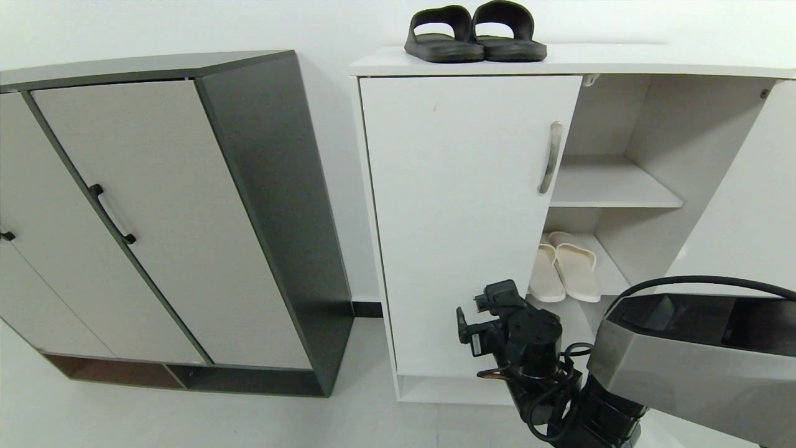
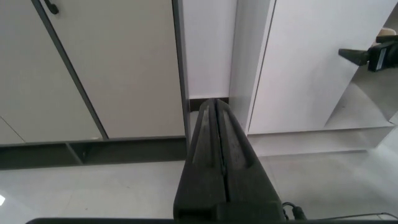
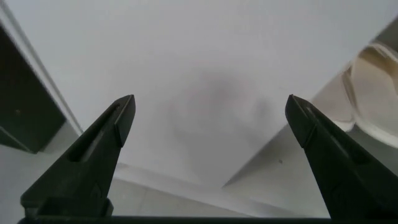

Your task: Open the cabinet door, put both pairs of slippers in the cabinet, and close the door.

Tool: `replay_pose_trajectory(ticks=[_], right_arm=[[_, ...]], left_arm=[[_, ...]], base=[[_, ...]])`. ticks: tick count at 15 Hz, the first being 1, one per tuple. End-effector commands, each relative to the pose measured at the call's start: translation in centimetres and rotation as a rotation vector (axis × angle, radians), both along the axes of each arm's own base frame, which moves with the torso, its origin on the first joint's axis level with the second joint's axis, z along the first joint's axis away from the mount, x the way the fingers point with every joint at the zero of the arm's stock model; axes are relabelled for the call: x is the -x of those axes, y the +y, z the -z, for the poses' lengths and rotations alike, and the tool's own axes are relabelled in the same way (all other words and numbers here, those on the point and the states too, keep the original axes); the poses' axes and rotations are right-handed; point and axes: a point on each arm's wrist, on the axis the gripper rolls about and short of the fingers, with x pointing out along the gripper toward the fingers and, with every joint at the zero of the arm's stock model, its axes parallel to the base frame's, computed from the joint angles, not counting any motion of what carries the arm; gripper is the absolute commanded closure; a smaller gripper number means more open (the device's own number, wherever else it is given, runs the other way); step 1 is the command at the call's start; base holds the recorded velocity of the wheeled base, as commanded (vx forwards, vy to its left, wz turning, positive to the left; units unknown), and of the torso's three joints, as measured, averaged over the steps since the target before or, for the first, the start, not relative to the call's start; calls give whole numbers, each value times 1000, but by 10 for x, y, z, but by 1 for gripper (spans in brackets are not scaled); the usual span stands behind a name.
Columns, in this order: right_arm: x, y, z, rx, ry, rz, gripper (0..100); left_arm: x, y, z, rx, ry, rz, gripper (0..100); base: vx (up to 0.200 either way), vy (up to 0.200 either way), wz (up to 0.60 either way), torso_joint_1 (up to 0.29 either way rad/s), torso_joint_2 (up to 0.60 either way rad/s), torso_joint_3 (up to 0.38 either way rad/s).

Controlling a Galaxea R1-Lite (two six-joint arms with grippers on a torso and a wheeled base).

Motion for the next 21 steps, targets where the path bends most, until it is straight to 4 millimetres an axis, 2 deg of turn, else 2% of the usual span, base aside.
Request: replay_pose_trajectory(ticks=[1, 6, 13, 21], right_arm=[[0, 0, 0, -3, -5, 0, 0], [-1, 0, -2, -15, -19, 4, 0], [2, 2, -6, -21, -27, -3, 0], [2, 2, -3, -14, -20, -2, 0]], left_arm=[[0, 0, 0, 0, 1, 1, 100], [0, 0, 0, 0, 1, 1, 100], [0, 0, 0, -2, 1, 1, 100], [0, 0, 0, -2, 1, 1, 100]], base=[[0, 0, 0, 0, 0, 0], [0, 0, 0, 10, -145, -213], [0, 0, 0, 81, -486, -354], [0, 0, 0, 158, -479, -321]])
